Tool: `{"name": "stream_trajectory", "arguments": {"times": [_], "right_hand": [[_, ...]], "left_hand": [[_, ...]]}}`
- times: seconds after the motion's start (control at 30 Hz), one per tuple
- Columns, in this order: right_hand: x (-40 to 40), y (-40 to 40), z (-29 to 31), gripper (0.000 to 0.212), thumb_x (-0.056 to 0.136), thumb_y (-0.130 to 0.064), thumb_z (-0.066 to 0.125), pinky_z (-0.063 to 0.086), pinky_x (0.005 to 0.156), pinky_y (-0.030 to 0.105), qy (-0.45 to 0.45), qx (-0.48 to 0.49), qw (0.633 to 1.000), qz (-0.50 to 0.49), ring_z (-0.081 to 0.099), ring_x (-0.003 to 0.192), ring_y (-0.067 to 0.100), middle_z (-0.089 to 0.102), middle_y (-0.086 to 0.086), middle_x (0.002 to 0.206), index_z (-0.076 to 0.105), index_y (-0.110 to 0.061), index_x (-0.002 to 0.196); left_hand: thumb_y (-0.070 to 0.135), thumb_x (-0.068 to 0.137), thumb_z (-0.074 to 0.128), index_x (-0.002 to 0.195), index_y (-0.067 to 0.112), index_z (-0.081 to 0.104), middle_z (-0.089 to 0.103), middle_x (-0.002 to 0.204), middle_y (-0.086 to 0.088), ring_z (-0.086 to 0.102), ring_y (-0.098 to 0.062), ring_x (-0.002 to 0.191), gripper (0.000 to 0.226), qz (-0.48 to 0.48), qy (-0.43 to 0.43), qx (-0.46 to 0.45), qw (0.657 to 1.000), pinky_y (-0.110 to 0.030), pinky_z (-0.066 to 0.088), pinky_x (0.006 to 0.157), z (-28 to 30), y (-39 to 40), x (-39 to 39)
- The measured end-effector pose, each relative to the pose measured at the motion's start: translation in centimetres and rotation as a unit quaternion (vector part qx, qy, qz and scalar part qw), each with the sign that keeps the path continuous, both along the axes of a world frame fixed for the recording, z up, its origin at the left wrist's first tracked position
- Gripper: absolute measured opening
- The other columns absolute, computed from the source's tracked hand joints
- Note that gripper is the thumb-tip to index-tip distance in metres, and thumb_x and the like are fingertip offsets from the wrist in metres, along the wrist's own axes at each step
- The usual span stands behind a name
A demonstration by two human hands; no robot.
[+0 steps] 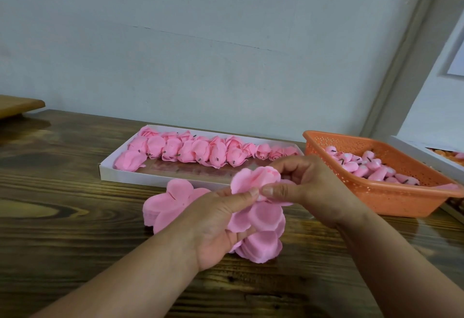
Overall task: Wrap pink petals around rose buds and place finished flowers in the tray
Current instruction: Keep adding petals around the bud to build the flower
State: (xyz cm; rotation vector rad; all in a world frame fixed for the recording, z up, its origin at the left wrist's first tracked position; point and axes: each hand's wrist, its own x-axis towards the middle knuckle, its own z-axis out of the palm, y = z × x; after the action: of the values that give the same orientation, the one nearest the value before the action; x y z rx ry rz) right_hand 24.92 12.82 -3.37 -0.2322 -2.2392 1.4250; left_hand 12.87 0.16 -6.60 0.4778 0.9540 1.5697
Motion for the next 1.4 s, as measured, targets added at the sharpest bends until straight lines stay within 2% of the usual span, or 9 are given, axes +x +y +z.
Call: {"name": "stream_trajectory", "arguments": {"times": [0.23,0.4,0.53,0.67,0.77,0.9,1.1,1.27,1.4], "right_hand": [[0.0,-0.6,-0.1,0.018,0.067,-0.019,0.076,0.057,0.073,0.045,0.01,0.06,0.997,-0.041,0.069,0.079,0.034,0.073,0.014,0.083,0.075,-0.014,0.084],[0.1,-1.3,-0.1,0.02,0.073,-0.002,0.076,0.053,0.074,0.024,0.016,0.159,0.985,-0.071,0.065,0.083,0.01,0.071,0.0,0.085,0.074,-0.017,0.086],[-0.3,-2.0,-1.0,0.021,0.077,-0.002,0.073,0.054,0.074,0.035,0.016,0.149,0.983,-0.102,0.064,0.083,0.019,0.07,0.004,0.087,0.073,-0.02,0.088],[-1.1,-2.9,-2.3,0.031,0.078,-0.001,0.071,0.049,0.061,0.014,0.047,0.127,0.982,-0.135,0.061,0.07,0.001,0.068,-0.01,0.083,0.07,-0.032,0.077],[-1.4,-3.1,-3.1,0.032,0.079,0.0,0.07,0.043,0.059,0.008,0.046,0.145,0.977,-0.152,0.057,0.067,-0.003,0.065,-0.019,0.074,0.068,-0.031,0.072],[-1.5,-2.9,-2.9,0.01,0.079,-0.001,0.07,0.04,0.066,0.009,0.017,0.199,0.97,-0.138,0.054,0.075,0.001,0.062,-0.007,0.074,0.071,-0.011,0.083],[-0.6,-2.4,-0.9,0.027,0.081,-0.001,0.068,0.039,0.072,0.007,-0.037,0.23,0.966,-0.109,0.054,0.084,-0.006,0.063,-0.009,0.091,0.069,-0.025,0.092],[-1.1,-2.1,0.0,0.027,0.076,-0.004,0.072,0.044,0.064,0.014,-0.04,0.198,0.969,-0.141,0.053,0.066,-0.002,0.062,-0.012,0.074,0.065,-0.029,0.077],[-1.3,-1.9,0.1,0.02,0.076,-0.007,0.074,0.044,0.059,0.018,-0.058,0.201,0.965,-0.155,0.049,0.062,0.002,0.058,-0.011,0.069,0.065,-0.023,0.083]], "left_hand": [[0.01,0.069,0.068,0.117,-0.002,0.062,0.072,0.105,-0.017,0.07,-0.026,0.097,0.05,0.017,-0.007,-0.008,1.0,-0.033,0.061,0.07,-0.2,0.1,0.0],[0.01,0.083,0.063,0.108,-0.001,0.063,0.075,0.094,-0.014,0.073,-0.019,0.083,0.027,0.024,0.023,-0.018,0.999,-0.03,0.061,0.067,-0.4,0.0,0.2],[0.019,0.097,0.052,0.113,0.003,0.063,0.074,0.101,-0.012,0.072,-0.02,0.091,0.026,0.049,0.107,-0.025,0.993,-0.03,0.06,0.072,-0.5,0.2,0.2],[0.026,0.101,0.046,0.113,0.007,0.065,0.074,0.102,-0.011,0.07,-0.024,0.097,0.03,0.082,0.17,-0.048,0.981,-0.043,0.055,0.091,-0.7,0.3,0.4],[0.022,0.102,0.044,0.112,0.003,0.065,0.074,0.101,-0.013,0.071,-0.026,0.096,0.03,0.086,0.141,-0.033,0.986,-0.04,0.055,0.089,-0.5,0.2,0.6],[0.021,0.102,0.042,0.11,0.001,0.065,0.074,0.098,-0.016,0.072,-0.028,0.092,0.032,0.086,0.103,-0.036,0.99,-0.041,0.056,0.085,-0.1,0.2,0.3],[0.025,0.102,0.042,0.117,0.006,0.063,0.074,0.101,-0.013,0.072,-0.026,0.093,0.032,0.064,0.115,-0.015,0.991,-0.039,0.059,0.081,0.1,0.0,-0.1],[0.029,0.1,0.044,0.106,0.012,0.069,0.075,0.096,-0.011,0.073,-0.022,0.091,0.031,0.047,0.14,-0.007,0.989,-0.038,0.058,0.084,0.1,-0.2,0.2],[0.032,0.101,0.041,0.109,0.013,0.068,0.075,0.099,-0.012,0.071,-0.022,0.095,0.034,0.036,0.166,0.006,0.985,-0.039,0.056,0.09,0.1,-0.3,0.3]]}}
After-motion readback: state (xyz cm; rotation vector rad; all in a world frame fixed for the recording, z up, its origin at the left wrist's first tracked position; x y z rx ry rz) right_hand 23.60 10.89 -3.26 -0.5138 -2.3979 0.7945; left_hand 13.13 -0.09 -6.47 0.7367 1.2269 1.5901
